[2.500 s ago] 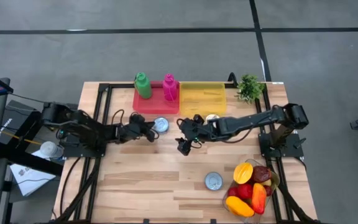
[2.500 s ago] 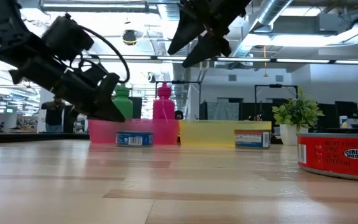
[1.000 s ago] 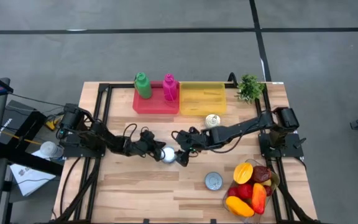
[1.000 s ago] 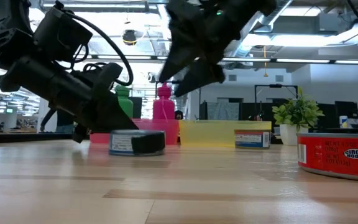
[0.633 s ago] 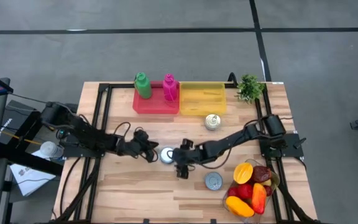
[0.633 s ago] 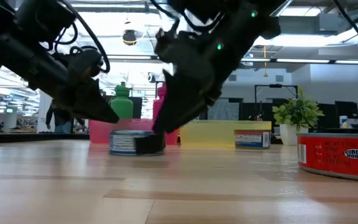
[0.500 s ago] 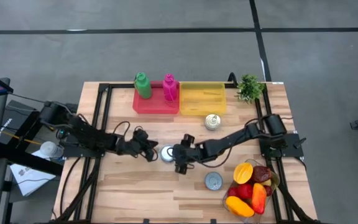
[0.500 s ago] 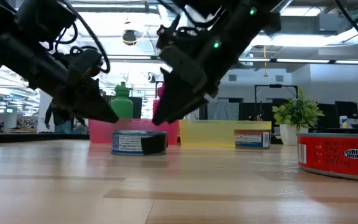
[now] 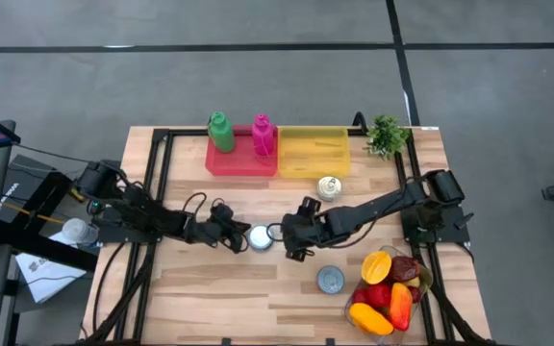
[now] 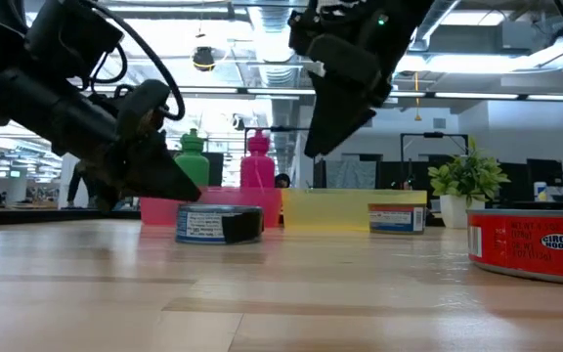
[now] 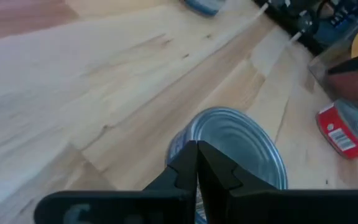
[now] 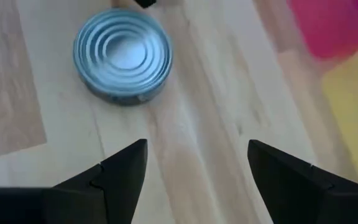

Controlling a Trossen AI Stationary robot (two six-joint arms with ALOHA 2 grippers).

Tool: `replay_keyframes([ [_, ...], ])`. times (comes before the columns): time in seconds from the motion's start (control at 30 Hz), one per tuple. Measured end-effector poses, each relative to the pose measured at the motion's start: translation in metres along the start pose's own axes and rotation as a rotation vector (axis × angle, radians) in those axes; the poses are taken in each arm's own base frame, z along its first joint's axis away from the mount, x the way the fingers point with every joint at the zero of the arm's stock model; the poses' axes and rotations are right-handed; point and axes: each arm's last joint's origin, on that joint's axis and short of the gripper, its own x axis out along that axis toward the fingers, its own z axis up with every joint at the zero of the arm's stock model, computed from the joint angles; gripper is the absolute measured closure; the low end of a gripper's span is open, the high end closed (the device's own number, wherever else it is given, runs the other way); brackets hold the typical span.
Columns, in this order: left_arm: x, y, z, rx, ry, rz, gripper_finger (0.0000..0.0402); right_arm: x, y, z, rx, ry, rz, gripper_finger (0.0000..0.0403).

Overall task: Pick & Place Food Item
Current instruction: Put the blue tuna can into the yellow bin

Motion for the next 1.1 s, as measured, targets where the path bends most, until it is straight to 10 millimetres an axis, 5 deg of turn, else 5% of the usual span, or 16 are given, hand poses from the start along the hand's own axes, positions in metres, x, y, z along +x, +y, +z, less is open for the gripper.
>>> replay_keyframes([
  [0.47, 0.004, 0.0, -0.005, -0.009, 0.035, -0.007, 0.0402, 0.006, 0.0, 0.015, -0.035, -0.005, 0.153, 0.0037],
  [1.1, 0.004, 0.0, -0.005, -0.011, 0.04, -0.014, 0.0402, 0.015, -0.001, 0.039, -0.064, -0.198, 0.129, 0.0033],
])
